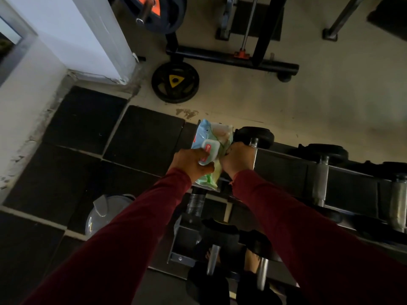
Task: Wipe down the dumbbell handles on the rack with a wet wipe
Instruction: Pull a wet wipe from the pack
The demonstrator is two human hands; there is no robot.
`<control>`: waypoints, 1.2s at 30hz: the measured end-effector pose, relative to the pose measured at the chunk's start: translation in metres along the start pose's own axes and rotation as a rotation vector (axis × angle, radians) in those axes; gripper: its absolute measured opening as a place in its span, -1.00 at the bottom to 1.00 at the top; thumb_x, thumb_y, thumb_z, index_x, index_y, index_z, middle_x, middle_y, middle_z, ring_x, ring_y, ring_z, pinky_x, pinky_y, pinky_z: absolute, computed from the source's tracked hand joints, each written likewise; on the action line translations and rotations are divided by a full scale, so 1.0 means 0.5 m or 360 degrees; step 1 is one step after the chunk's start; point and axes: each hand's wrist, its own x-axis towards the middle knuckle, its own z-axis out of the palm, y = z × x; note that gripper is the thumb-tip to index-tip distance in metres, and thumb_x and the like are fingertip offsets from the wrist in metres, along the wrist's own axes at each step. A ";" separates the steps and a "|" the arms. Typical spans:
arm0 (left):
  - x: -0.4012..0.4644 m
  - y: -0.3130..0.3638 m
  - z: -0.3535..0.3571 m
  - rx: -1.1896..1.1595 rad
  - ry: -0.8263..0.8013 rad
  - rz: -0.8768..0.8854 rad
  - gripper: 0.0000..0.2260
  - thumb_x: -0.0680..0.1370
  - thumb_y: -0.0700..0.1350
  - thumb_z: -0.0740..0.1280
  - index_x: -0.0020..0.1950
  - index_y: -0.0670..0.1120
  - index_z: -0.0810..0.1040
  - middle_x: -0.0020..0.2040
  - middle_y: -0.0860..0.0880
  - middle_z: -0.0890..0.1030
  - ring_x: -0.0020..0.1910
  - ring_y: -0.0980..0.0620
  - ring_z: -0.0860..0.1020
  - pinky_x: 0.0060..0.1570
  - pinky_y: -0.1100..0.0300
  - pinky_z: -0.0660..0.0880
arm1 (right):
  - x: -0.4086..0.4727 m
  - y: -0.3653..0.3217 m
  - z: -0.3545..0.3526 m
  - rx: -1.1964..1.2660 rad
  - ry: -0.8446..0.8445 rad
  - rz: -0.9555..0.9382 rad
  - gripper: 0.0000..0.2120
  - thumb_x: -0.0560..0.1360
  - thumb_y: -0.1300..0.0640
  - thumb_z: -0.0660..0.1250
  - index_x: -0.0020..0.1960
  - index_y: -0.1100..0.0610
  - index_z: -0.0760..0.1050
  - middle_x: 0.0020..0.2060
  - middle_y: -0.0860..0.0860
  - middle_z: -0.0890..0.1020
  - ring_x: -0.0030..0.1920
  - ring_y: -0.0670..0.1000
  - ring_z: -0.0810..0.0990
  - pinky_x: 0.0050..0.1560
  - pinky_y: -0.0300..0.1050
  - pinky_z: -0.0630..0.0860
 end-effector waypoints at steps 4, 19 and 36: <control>-0.001 -0.012 0.002 -0.0302 0.0044 -0.0038 -0.67 0.33 0.10 0.42 0.01 -0.01 0.67 -0.15 -0.04 0.70 -0.15 0.02 0.67 0.00 0.08 0.61 | 0.008 0.001 -0.004 -0.0138 -0.0012 0.0006 -0.76 0.52 0.19 0.34 -0.32 0.07 0.45 -0.37 -0.02 0.56 -0.33 -0.03 0.56 -0.35 -0.18 0.48; 0.006 -0.031 0.016 -0.1121 0.0757 -0.0871 -0.83 0.58 -0.04 0.27 0.04 -0.07 0.61 -0.07 -0.07 0.65 -0.07 -0.07 0.64 0.02 -0.05 0.62 | 0.003 0.006 -0.003 -0.0391 -0.0186 -0.0580 -0.83 0.54 0.12 0.31 0.01 0.11 0.68 -0.05 0.05 0.68 -0.04 0.06 0.67 -0.08 -0.16 0.54; 0.013 -0.017 0.058 -0.1133 0.0300 -0.1073 -0.49 0.42 0.15 0.49 0.17 -0.20 0.58 0.03 -0.14 0.66 -0.02 -0.09 0.64 0.00 0.06 0.59 | 0.028 -0.004 0.021 -0.0286 -0.0412 -0.0273 -0.68 0.52 -0.08 0.21 0.08 0.06 0.63 -0.03 -0.01 0.66 -0.10 0.01 0.60 -0.21 -0.17 0.44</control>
